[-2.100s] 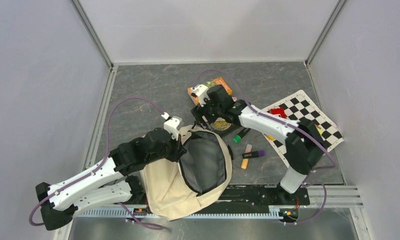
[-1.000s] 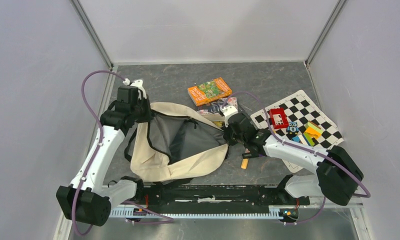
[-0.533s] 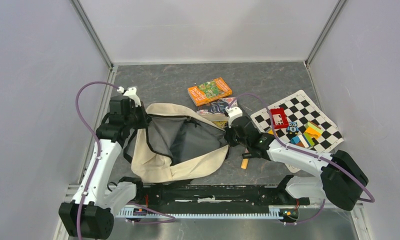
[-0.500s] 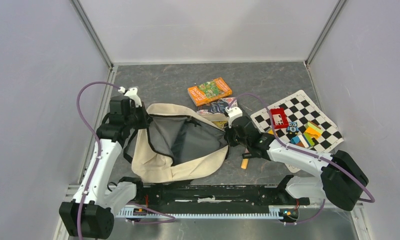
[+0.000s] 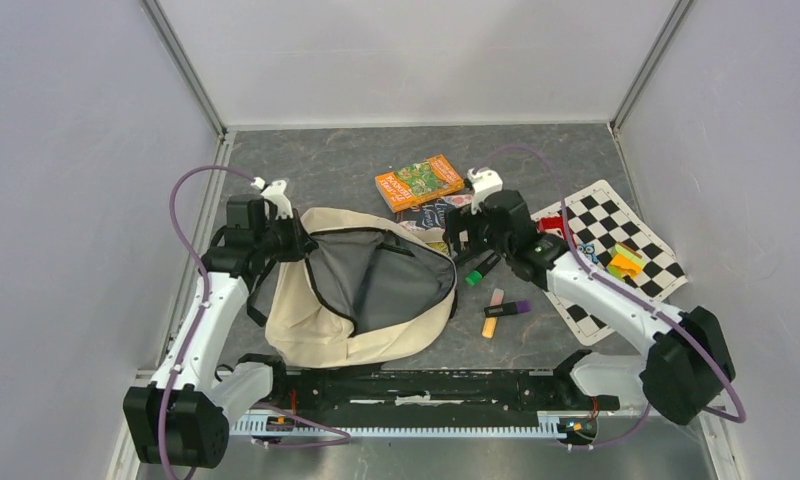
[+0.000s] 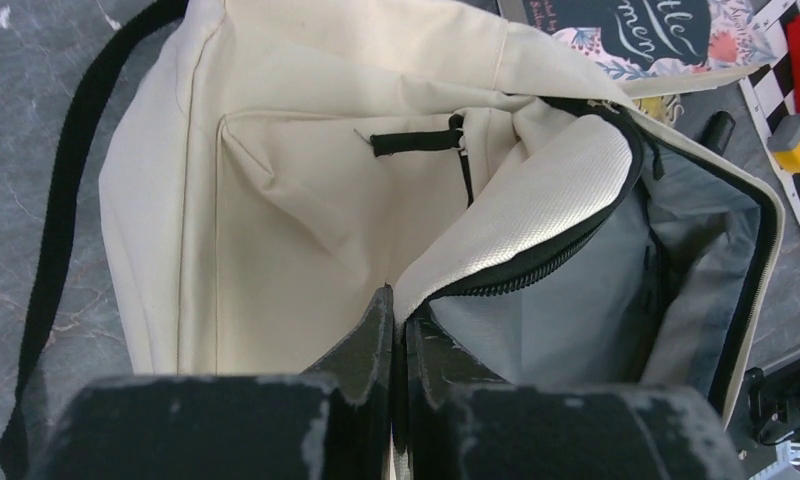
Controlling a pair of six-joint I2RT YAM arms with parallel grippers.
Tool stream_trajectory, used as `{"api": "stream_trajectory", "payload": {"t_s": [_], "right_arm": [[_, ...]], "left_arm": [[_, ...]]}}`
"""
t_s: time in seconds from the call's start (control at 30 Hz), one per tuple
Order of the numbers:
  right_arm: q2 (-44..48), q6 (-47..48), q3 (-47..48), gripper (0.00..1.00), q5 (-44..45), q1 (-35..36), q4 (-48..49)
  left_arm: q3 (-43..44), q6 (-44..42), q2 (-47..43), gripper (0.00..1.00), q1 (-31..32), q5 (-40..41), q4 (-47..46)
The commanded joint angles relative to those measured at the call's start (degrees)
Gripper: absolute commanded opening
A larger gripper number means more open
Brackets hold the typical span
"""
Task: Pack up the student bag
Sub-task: Unzip the student bag at the center of the board, then pick up the book from the center of the board.
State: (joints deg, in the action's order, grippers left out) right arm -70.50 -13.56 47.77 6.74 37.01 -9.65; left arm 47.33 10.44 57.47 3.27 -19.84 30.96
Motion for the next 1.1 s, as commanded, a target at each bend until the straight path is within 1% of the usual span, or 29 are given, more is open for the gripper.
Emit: {"api": "stream_trajectory", "payload": {"t_s": [0.0,0.17,0.27,0.33,0.47,0.6,0.73,0.87,1.07], "right_arm": [[-5.4,0.0,5.2,0.98,-7.3,-7.4,2.7],[-13.9,-5.2,7.8,0.98,-19.3,-17.5,9.0],[-19.6,-6.9,9.9,0.98,-22.9,-21.1,12.8],[-23.3,-6.7,12.4,0.98,-23.7,-22.5,13.2],[-30.7,-6.5,19.4,0.98,-25.9,-24.3,13.2],[-38.8,-7.6,27.4,0.98,-27.9,-25.1,11.1],[-46.1,-11.6,34.4,0.98,-31.2,-25.5,10.7],[-51.3,-14.4,39.9,0.98,-32.2,-25.6,9.8],[-57.5,-15.1,47.2,0.92,-35.1,-25.9,4.2]], "left_arm": [[-0.9,2.1,-0.9,0.09,-0.4,-0.9,-3.0],[0.4,3.8,-2.0,0.1,-0.4,-0.4,-4.4],[0.4,5.8,-2.8,0.1,-0.4,-1.5,-5.4],[0.9,6.5,-3.0,0.1,-0.4,-2.0,-5.6],[1.8,6.9,-3.1,0.1,-0.4,-1.6,-5.9],[-0.2,7.8,-4.2,0.11,-0.4,0.3,-5.7],[-2.0,8.2,-6.0,0.11,-0.4,1.4,-5.5],[-1.9,8.4,-6.4,0.11,-0.4,1.3,-5.6],[-2.8,9.2,-6.5,0.11,-0.4,0.2,-5.8]]}}
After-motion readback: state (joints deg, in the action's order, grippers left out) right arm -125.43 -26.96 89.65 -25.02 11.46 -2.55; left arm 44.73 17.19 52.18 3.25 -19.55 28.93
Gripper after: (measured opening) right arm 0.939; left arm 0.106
